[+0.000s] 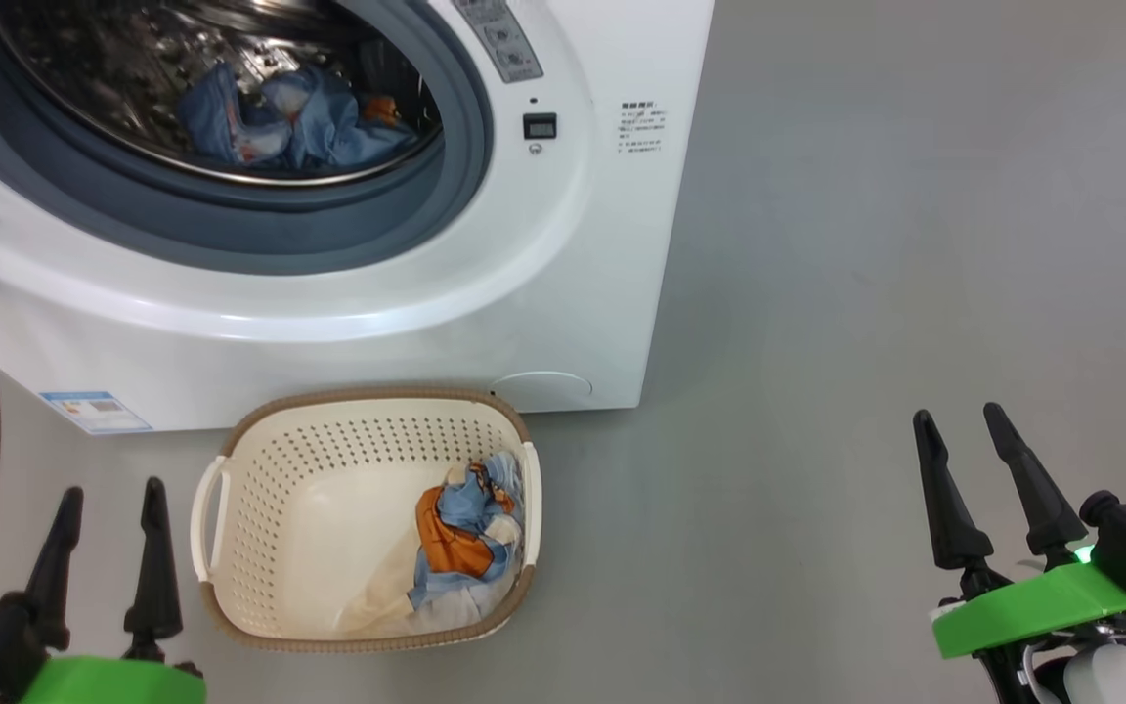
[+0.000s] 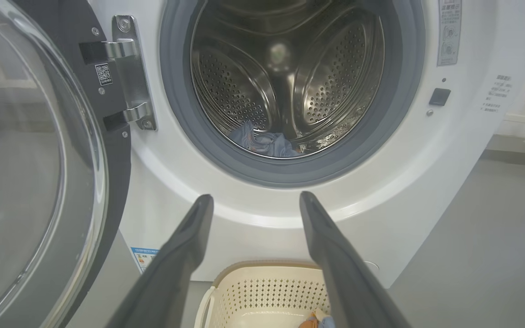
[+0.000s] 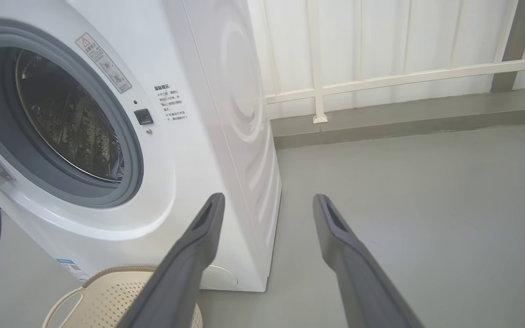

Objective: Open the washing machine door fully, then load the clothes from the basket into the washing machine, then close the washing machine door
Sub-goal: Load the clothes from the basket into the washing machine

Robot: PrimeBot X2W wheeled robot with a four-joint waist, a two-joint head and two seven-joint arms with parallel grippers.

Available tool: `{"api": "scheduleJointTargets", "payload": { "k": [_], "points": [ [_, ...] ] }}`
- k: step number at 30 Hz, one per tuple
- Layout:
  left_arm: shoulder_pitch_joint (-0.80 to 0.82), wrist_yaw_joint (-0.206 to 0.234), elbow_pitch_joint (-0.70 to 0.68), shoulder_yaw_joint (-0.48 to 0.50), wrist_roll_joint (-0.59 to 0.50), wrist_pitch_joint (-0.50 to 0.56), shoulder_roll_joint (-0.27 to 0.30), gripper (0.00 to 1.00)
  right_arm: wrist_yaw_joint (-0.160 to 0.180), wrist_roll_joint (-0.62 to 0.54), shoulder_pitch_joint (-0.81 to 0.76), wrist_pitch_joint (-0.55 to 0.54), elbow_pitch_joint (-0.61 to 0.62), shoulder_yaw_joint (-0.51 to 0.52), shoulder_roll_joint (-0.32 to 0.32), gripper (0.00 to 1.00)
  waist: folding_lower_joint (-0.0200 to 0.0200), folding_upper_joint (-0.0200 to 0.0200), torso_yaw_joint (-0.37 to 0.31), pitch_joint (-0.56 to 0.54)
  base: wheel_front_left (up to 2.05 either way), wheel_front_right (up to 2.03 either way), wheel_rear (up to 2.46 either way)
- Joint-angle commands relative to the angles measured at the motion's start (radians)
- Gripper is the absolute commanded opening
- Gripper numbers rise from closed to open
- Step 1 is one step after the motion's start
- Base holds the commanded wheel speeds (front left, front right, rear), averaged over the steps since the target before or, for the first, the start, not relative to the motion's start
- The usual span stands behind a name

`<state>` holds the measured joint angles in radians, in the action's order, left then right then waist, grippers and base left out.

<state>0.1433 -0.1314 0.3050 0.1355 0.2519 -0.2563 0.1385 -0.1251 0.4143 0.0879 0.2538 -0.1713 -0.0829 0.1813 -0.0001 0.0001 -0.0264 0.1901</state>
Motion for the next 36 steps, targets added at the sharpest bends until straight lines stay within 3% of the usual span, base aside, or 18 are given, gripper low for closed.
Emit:
{"api": "scheduleJointTargets", "payload": {
  "k": [1,21,28,36],
  "points": [
    [-0.015,0.001,-0.043,0.033,-0.008,-0.006,0.020,1.00,-0.006,0.005,-0.013,0.008,0.029,-0.012,0.017,1.00,0.0001,-0.0001,0.005,-0.020,0.00,0.00,0.00],
    [-0.082,0.001,-0.076,0.034,0.004,-0.006,0.012,1.00,-0.006,0.004,-0.038,0.008,0.043,-0.008,0.019,1.00,0.0001,-0.0001,-0.003,-0.024,0.00,0.00,0.00],
    [-0.044,0.001,-0.018,0.007,0.049,-0.006,0.016,1.00,-0.006,-0.005,-0.007,0.008,0.056,-0.011,0.002,1.00,0.0001,-0.0001,-0.014,0.044,0.00,0.00,0.00],
    [0.071,0.001,0.129,-0.064,0.100,-0.006,0.060,1.00,-0.006,-0.020,0.071,0.008,0.069,-0.019,-0.043,1.00,0.0001,-0.0001,-0.044,0.185,0.00,0.00,0.00]
  ]
}}
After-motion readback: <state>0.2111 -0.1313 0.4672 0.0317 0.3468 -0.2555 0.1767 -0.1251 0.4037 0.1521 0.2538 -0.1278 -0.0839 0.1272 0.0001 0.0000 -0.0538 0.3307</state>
